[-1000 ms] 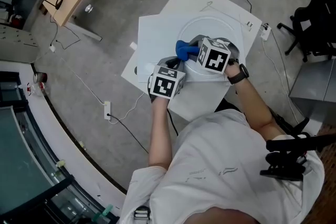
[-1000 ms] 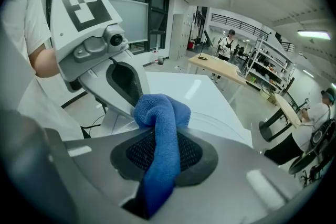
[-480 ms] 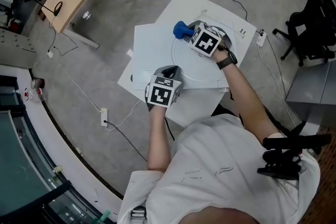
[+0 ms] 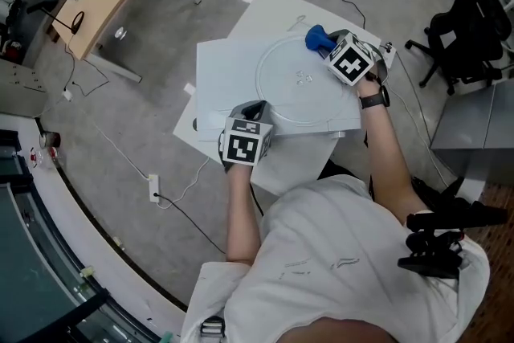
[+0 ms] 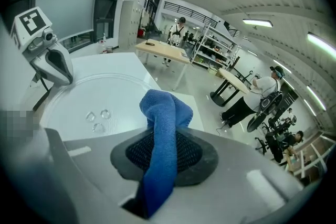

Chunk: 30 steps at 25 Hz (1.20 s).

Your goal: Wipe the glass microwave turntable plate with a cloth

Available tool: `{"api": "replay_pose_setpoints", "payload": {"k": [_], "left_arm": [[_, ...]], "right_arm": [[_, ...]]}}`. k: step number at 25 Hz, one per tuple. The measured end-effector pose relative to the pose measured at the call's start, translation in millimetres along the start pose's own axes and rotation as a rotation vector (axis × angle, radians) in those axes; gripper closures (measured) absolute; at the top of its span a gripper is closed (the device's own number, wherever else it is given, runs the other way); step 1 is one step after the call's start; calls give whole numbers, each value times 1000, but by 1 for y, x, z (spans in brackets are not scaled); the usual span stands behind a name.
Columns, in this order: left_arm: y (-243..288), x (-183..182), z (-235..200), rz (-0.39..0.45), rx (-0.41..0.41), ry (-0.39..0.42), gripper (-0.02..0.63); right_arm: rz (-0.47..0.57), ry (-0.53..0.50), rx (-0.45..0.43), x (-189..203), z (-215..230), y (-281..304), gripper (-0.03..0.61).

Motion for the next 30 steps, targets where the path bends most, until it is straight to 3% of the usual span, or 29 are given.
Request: {"api": "replay_pose_setpoints", "payload": {"k": [6, 12, 19, 30], "left_arm": [[0, 1, -9, -3, -38, 49, 611], [2, 0, -8, -20, -28, 70, 611], [4, -1, -5, -22, -12, 86, 611], [2, -2, -6, 0, 7, 72, 611]], "right_arm": [[-64, 24, 3, 40, 2, -34, 499], [-104, -40, -81, 61, -29, -72, 497], [-20, -94, -225, 59, -90, -104, 497], [209, -123, -345, -3, -164, -109, 476]]}}
Point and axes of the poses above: the fingertips, and each gripper's own axes: y forward along the fingers, z to its right, x out of its underside, the point moved 1 cm from there along -y, backward along the fingers, and after that the axes turned 15 degrees about x, right-handed, at the moved point
